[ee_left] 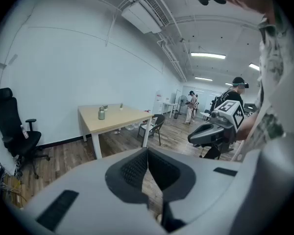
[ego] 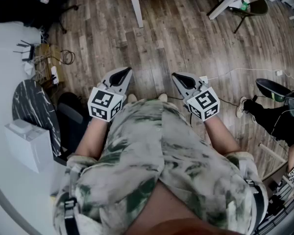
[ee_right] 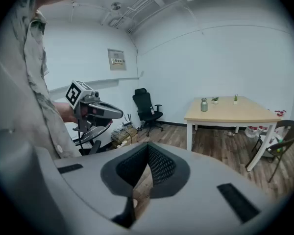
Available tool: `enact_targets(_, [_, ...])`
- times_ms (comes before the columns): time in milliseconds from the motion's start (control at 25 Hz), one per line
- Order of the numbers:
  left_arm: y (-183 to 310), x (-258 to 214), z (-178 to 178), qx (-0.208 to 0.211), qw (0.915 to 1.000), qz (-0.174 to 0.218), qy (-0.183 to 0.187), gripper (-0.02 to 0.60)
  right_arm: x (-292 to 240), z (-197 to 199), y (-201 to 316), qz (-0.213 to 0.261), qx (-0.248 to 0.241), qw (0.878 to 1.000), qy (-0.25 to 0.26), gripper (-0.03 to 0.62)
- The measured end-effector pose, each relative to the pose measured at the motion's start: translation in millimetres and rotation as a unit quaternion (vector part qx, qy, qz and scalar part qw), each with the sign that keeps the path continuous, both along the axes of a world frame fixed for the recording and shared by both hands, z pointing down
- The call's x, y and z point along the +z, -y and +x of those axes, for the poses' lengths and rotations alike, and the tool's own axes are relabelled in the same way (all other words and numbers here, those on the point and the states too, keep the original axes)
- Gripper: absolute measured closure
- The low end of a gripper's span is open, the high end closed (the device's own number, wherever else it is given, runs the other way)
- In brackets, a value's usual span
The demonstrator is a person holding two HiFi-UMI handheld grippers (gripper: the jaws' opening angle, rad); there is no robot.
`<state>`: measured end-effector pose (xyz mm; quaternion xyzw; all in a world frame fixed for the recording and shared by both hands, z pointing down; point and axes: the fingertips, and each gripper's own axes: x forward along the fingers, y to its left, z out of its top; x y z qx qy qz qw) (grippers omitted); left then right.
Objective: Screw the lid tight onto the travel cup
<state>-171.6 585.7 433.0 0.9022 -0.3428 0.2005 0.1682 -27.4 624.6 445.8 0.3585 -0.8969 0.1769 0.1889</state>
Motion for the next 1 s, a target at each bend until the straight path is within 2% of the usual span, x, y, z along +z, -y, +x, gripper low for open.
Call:
enact_targets(560, [-5.7,9.3,48.9,-0.030,0.9995,0.000,0.004,0.555,11.1,56.1,-3.9,-0.002,-0.015,1.000,0.007,0.572])
enact_targets(760, [14.9,13.2,59.8,-0.027,0.9996,0.001,0.000,0.554,9.1,64.0,14.4,0.011,-0.010,1.000,0.009,0.564])
enact_targets(880, [38.9,14.6,61.4,-0.024,0.9997,0.009,-0.002,0.541,11.3,66.9,35.4,0.007,0.002,1.000,0.013,0.439])
enact_targets(1000, [70.4,21.0,68.0,-0.019,0.9997,0.006,-0.011,0.478,12.6,77.1,63.2,0.002,0.019,1.000,0.012,0.429])
